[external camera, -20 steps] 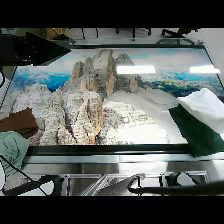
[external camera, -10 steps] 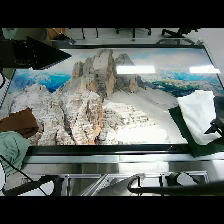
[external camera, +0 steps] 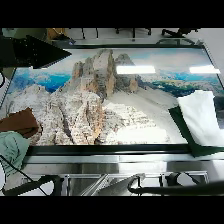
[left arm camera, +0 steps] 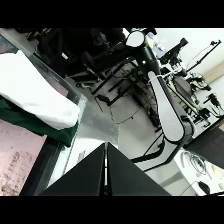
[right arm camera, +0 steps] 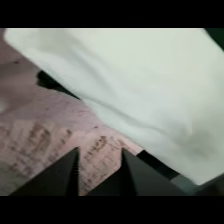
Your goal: Fold the shirts.
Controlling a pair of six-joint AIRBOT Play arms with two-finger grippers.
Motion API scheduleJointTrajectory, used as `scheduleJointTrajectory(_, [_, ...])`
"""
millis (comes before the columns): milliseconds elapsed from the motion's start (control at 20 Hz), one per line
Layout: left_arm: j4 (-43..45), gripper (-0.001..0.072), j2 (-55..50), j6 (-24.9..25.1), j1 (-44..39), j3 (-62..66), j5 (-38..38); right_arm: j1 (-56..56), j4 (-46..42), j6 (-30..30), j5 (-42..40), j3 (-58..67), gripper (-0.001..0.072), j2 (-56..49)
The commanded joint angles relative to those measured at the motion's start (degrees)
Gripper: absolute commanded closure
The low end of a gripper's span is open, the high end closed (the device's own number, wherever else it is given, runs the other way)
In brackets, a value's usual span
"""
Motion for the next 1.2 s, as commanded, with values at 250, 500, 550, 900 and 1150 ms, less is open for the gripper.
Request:
scheduleJointTrajectory(250, [18.86, 0.0691, 3.85, -2.38, -2.1, -0.17, 1.9, 22.8, 14.84, -3.02, -7.06, -2.6, 0.0696, 3.65])
scheduleJointTrajectory(500, [31.65, 0.0691, 15.65, -3.13, -7.19, -17.25, 5.6, 50.9, 7.54, -5.33, -22.69, -13.07, 0.0697, 1.64])
scheduleJointTrajectory(550, [31.58, 0.069, 17.9, -3.13, -7.93, -21.84, 6.43, 54.55, 6.29, -5.62, -23.74, -13.94, 0.0697, 0.7])
scheduleJointTrajectory(900, [31.5, 0.069, 30.14, -3.06, -8.74, -46.86, 15.28, 62.71, 4.98, -6.01, -25.03, -14.34, 0.0697, -3.82])
scheduleJointTrajectory(1150, [31.47, 0.0688, 34.29, -3.1, -8.7, -53.0, 18.49, 62.69, 6.05, -5.99, -23.17, -14.34, 0.0697, -3.93])
